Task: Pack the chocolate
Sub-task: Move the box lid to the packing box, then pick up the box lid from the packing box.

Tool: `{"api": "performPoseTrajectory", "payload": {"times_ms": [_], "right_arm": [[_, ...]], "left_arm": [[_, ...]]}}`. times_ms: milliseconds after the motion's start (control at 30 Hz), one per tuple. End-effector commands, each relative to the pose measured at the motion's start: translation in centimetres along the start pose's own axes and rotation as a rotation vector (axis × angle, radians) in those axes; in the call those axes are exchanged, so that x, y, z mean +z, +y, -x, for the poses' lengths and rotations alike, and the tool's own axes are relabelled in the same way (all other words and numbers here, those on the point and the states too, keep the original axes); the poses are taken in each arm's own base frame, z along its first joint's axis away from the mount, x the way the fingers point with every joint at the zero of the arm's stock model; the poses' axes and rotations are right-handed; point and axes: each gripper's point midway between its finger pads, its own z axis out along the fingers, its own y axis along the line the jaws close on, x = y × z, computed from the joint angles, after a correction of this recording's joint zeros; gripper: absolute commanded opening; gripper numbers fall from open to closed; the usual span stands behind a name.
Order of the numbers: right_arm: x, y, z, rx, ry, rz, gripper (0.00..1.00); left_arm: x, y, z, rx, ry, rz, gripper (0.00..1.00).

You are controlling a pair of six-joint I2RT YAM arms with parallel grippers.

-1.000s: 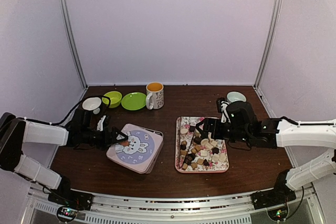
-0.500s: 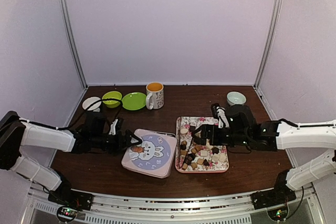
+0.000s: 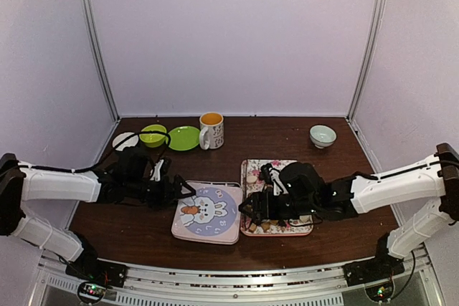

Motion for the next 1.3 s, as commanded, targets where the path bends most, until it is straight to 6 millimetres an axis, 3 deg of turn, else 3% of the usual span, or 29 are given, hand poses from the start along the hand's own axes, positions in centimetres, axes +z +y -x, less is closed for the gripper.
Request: {"api": "performPoseTrajectory", "payload": {"times_ms": [0,133,367,500,767,900,967,1267], "right_arm": [[0.8,2.6,0.9,0.059,-0.036,0.082,0.78],[1.7,2.8,0.7,0.075,-0.035,0.082,0.71],[3.0,1.6,0.4,0.087,-0.037,0.027,0.7],[3.8,1.6,-0.2,0.091,-0.02,0.028,0.63],[4.8,3.1,-0.6,0.086,0.001,0.092,0.51],[4.6,4.0,-0.1,0.08,-0.008,0.118,0.42],[4.3,4.6,0.1,0.071,-0.016,0.141,0.4],[3.3,6.1,0.7,0.038,-0.031,0.195,0.35]], "left_arm": [[-1.7,-0.4,0.9,0.084,-0.04,0.056,0.94],[-2.0,-0.2,0.2,0.107,-0.01,0.066,0.91],[-1.9,-0.4,-0.8,0.095,0.031,0.029,0.84],[-2.0,-0.5,-1.5,0.072,0.057,0.018,0.78],[-1.4,0.2,-2.5,0.059,0.074,-0.009,0.69],[-0.9,0.0,-2.7,0.056,0.085,-0.037,0.56],[-1.2,-0.5,-2.5,0.058,0.076,-0.053,0.5],[-4.2,-2.7,-1.7,0.086,0.008,-0.093,0.45]]}}
